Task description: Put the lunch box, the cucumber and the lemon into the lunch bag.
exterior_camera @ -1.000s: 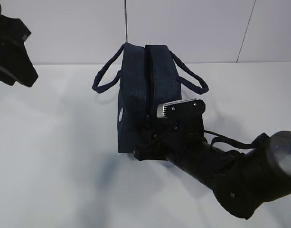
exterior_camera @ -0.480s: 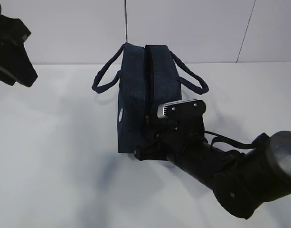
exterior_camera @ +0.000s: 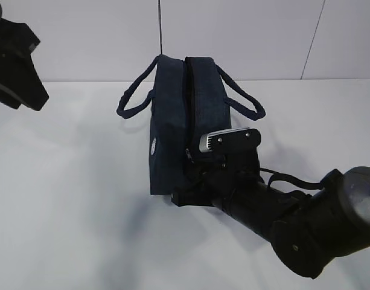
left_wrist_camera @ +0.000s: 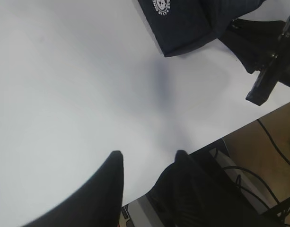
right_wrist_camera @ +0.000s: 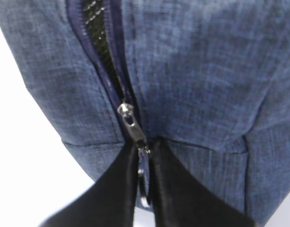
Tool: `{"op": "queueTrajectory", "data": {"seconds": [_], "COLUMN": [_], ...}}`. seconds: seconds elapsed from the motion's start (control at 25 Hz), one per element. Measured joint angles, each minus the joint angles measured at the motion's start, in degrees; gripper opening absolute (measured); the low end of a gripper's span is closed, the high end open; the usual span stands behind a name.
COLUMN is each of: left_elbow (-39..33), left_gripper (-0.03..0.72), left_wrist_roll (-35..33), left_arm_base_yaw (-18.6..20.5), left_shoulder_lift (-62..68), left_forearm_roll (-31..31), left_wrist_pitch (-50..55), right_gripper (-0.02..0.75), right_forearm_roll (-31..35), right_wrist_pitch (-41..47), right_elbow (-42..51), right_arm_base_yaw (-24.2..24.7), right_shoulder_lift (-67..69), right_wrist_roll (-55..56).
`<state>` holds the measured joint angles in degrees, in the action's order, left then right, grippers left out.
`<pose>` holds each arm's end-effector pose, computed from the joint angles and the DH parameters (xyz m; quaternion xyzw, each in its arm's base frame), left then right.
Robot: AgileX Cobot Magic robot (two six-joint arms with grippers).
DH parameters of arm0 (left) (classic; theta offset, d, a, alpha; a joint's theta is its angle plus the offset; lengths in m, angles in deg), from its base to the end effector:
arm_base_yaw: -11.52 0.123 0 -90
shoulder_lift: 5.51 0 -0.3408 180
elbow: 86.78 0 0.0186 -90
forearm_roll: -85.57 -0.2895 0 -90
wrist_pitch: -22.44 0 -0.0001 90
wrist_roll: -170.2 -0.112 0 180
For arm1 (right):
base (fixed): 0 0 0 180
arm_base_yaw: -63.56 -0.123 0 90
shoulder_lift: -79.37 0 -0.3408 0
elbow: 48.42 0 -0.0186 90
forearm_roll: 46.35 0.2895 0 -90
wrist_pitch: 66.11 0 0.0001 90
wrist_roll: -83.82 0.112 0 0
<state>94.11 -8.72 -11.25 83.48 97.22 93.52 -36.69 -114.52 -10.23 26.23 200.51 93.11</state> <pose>0.2890 -0.1445 0.3894 0.1693 0.9638 -0.1354 0.1551 0.3260 0.2310 0.1099 -0.1195 0.8162 0.2050 0.5268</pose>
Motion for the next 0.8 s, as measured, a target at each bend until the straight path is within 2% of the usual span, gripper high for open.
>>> {"op": "queueTrajectory", "data": {"seconds": [0.08, 0.8], "left_elbow": [0.0, 0.0], "left_gripper": [0.239, 0.239], "left_wrist_roll": [0.0, 0.0], "left_arm_base_yaw": [0.0, 0.0], "left_shoulder_lift": [0.0, 0.0], "left_forearm_roll": [0.1, 3.5], "left_wrist_pitch": [0.0, 0.0], "right_gripper": [0.000, 0.000], "right_forearm_roll": [0.0, 0.0], "right_wrist_pitch": [0.9, 6.7], "right_elbow": [0.0, 0.0], "right_arm_base_yaw": [0.0, 0.0], "right_shoulder_lift": [0.0, -5.6], "right_wrist_roll": [0.0, 0.0]}}
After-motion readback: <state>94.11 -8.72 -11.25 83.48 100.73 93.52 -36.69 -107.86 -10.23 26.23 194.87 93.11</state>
